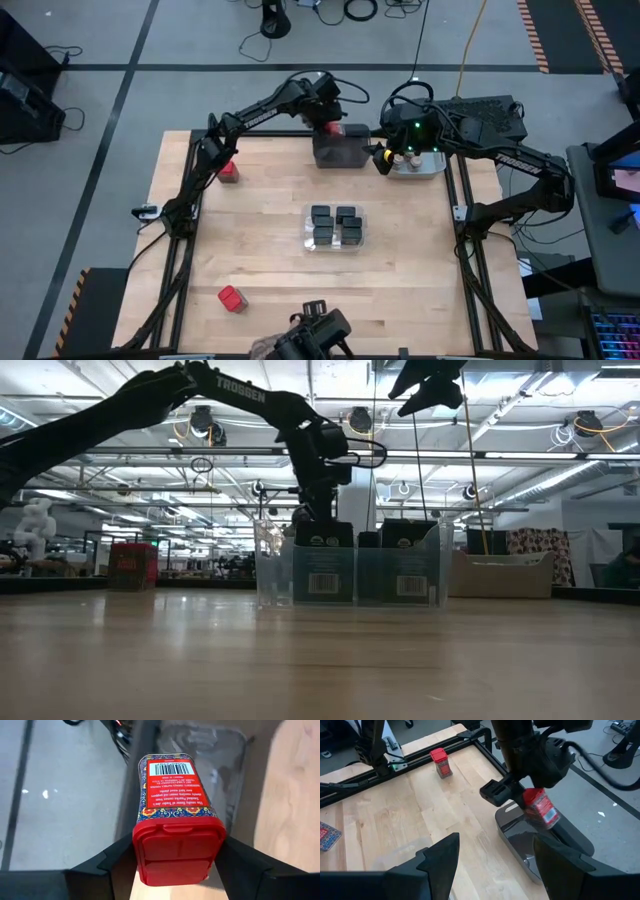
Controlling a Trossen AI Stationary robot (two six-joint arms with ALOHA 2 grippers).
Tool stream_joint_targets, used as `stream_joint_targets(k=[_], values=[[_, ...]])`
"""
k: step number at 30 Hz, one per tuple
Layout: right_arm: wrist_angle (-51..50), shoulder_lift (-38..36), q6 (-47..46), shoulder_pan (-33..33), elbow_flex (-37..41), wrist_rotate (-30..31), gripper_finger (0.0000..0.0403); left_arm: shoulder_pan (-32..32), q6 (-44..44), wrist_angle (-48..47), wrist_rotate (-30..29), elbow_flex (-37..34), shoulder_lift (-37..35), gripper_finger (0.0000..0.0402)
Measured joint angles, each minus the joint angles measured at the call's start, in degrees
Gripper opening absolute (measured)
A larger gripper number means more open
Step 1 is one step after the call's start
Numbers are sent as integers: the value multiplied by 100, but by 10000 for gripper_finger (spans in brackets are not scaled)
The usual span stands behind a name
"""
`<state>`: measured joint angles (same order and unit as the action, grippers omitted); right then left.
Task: Sort spices by type
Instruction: Put the red seasoning can into the black bin
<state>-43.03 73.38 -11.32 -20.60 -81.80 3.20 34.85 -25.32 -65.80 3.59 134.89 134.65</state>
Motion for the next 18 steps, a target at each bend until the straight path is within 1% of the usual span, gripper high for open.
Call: stream_joint_targets(k=[2, 9, 13, 18], values=[[2, 0, -2, 0, 0, 0, 235, 2, -151, -142, 82, 0, 2, 233], [2, 0, 0, 0, 0, 0, 235, 0, -266, -51, 42, 0, 2, 233], [2, 0, 0, 0, 0, 0, 235, 2, -497, -89, 37, 0, 2, 233], [-7, 0, -1, 0, 0, 0, 235, 0, -517, -155, 21, 0, 2, 233]])
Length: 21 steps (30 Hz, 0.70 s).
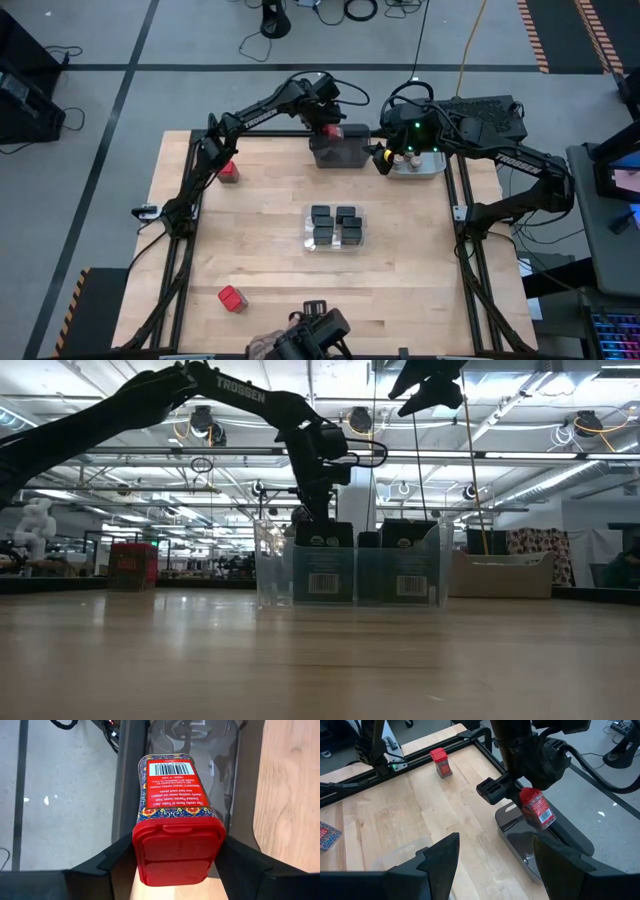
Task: Sort spices by type
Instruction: Put the red seasoning can into the black bin
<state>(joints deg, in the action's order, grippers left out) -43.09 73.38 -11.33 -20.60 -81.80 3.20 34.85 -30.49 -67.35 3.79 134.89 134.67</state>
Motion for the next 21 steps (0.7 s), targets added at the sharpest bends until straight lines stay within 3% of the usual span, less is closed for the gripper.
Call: stream_joint_targets(k=[21], values=[[-9, 0, -20, 2, 0, 0, 235, 7, -1, -54, -2, 0, 0, 248]])
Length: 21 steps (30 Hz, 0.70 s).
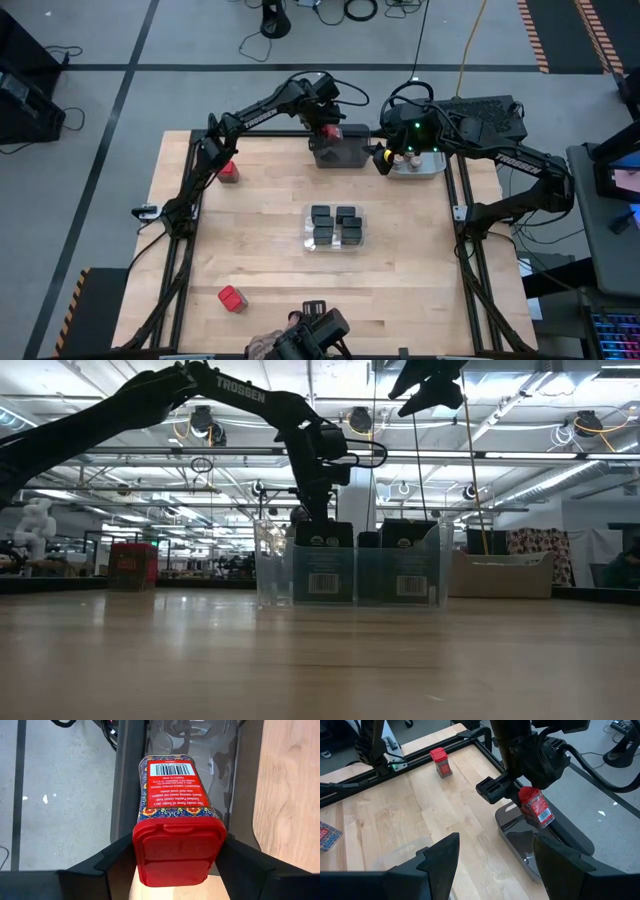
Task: Sort spices by type
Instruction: Put the red seasoning can into the black bin
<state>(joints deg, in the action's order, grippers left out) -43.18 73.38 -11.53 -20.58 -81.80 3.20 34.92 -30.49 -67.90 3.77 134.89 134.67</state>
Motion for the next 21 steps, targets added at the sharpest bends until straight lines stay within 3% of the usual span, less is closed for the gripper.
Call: stream_joint_targets(k=[21], values=[[-1, 0, -1, 2, 0, -2, 235, 0, 127, 22, 57, 0, 0, 255]])
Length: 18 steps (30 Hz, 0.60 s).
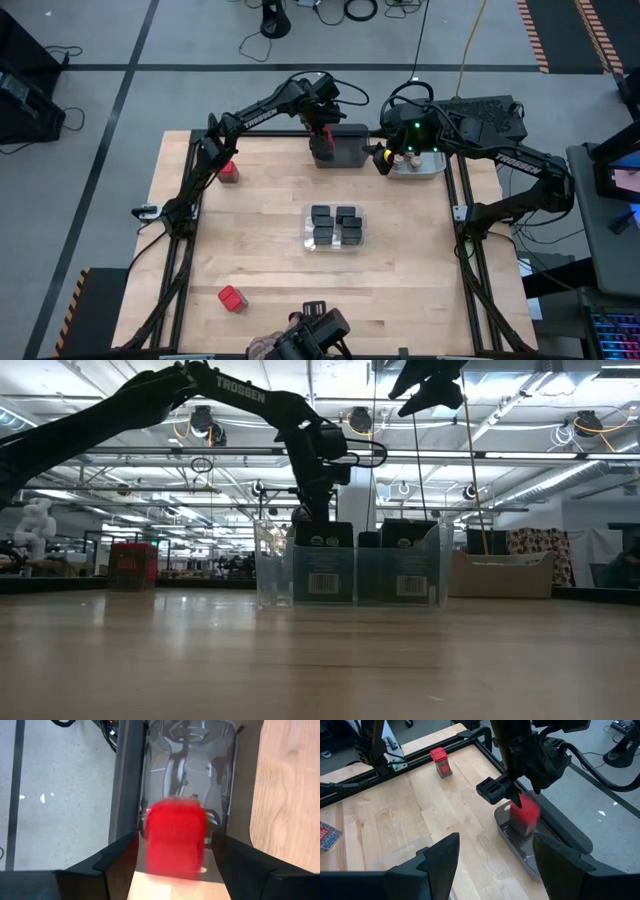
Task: Sort spices by type
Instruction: Put the red seasoning can into the black bin
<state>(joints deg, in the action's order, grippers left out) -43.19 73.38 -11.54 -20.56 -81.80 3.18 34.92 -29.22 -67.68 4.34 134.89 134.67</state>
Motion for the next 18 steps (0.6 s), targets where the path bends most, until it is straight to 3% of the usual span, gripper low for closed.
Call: stream_joint_targets(k=[18], values=[[-1, 0, 0, 5, 0, -7, 235, 0, 96, -2, 2, 0, -7, 255]])
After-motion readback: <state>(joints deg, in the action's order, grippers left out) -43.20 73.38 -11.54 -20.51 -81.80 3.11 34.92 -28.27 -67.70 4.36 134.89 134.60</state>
